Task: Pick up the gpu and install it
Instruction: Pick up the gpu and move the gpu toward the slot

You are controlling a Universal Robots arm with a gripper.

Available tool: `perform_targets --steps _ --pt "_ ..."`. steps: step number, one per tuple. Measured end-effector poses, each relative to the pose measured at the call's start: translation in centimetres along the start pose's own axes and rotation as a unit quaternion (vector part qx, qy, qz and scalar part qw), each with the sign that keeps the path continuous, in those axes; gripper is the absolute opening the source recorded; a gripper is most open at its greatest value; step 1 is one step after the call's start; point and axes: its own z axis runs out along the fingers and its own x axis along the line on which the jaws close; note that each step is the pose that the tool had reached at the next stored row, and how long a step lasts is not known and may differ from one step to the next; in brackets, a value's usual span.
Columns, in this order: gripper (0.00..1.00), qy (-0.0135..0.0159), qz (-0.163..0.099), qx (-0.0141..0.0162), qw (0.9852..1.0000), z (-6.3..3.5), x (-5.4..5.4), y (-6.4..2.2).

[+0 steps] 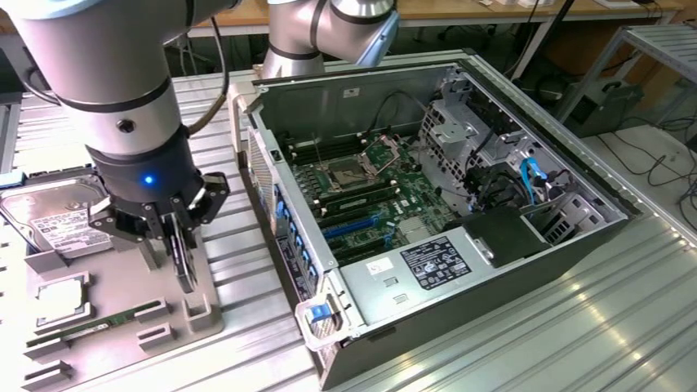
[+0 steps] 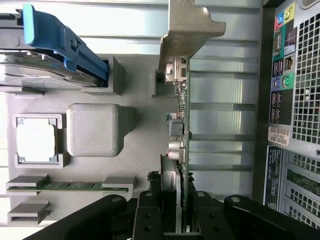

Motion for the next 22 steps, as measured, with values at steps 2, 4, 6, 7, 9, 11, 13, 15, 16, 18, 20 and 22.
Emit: perform_targets --steps 2,4,6,7,9,11,13,15,16,18,20,22 --pt "0.28 0.0 0.0 0.0001 1.0 -0.51 0.0 0.0" --pt "0.28 0.0 0.0 0.0 1.0 -1.04 0.0 0.0" --pt "0.28 0.0 0.0 0.0 1.0 -1.51 0.0 0.0" --pt "0.28 0.0 0.0 0.0 1.0 -1.75 0.0 0.0" --pt "0.28 0.0 0.0 0.0 1.0 -2.76 -0.1 0.0" --pt "0.28 0.0 0.0 0.0 1.0 -3.16 -0.1 0.0" --pt "0.28 0.0 0.0 0.0 1.0 -3.57 -0.1 0.0" --pt "0.28 0.0 0.0 0.0 1.0 -4.29 -0.1 -0.01" --pt "0.28 0.0 0.0 0.0 1.0 -4.54 -0.1 -0.01" --pt "0.28 0.0 0.0 0.0 1.0 -5.0 -0.1 -0.01" --pt "0.28 0.0 0.0 0.0 1.0 -5.41 -0.1 -0.01" --pt "0.28 0.0 0.0 0.0 1.0 -5.9 -0.1 -0.01"
